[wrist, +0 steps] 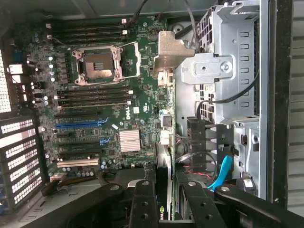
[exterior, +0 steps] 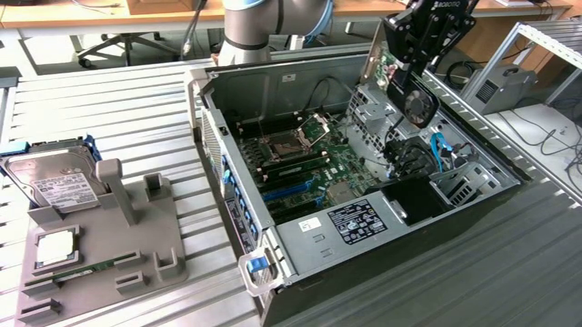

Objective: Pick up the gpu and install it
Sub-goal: 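Pick up the gpu and move the gpu toward the slot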

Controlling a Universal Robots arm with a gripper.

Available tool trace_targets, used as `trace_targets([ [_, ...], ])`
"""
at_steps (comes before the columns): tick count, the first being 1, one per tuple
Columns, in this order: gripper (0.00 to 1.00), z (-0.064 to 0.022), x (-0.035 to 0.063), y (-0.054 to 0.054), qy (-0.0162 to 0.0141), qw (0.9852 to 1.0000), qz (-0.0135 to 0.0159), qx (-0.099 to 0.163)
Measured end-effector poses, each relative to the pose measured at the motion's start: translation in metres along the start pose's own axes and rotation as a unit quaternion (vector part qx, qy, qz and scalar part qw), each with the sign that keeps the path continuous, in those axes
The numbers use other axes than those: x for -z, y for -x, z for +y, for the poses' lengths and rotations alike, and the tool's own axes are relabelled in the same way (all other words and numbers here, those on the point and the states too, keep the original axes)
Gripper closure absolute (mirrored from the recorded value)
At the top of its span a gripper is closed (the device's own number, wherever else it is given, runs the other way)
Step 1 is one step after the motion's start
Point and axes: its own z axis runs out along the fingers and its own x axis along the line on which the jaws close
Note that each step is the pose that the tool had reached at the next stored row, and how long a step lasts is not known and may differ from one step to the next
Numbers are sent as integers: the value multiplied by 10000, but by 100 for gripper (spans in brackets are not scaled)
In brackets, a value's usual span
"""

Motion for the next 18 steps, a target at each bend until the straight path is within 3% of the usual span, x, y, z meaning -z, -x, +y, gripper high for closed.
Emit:
trace_targets([
  [18, 74, 26, -13, 295, -40, 10000, -3, 1],
])
